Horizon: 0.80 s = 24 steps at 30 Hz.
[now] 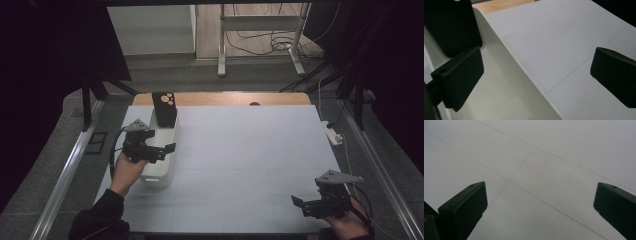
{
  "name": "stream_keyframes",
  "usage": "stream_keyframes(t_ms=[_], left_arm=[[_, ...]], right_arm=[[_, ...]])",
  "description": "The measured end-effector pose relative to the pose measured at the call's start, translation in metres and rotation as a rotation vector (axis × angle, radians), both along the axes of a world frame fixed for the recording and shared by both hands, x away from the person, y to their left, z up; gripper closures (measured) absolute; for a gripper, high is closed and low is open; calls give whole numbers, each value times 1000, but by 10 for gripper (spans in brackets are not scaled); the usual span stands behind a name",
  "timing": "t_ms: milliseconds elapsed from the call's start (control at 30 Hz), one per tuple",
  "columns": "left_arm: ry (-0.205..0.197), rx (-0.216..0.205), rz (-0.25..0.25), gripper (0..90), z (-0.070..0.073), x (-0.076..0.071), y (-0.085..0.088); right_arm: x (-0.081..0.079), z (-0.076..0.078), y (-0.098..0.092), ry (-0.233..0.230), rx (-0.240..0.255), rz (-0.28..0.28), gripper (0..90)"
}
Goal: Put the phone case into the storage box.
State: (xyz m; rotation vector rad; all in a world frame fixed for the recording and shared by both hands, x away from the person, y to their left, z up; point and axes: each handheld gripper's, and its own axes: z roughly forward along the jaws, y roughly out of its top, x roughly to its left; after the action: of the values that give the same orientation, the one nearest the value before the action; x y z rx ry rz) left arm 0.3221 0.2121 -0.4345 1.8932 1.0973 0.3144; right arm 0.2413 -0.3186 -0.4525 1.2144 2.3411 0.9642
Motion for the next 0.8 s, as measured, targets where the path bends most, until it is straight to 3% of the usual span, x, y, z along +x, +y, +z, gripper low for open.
stream_keyframes(t_ms=[333,800], left_arm=[[-13,8,-23,0,-3,-19,2],[-26,1,-17,0,-3,-49,12]], right_arm=[[0,0,0,0,2,3,0],[0,0,0,-2,4,0,0]])
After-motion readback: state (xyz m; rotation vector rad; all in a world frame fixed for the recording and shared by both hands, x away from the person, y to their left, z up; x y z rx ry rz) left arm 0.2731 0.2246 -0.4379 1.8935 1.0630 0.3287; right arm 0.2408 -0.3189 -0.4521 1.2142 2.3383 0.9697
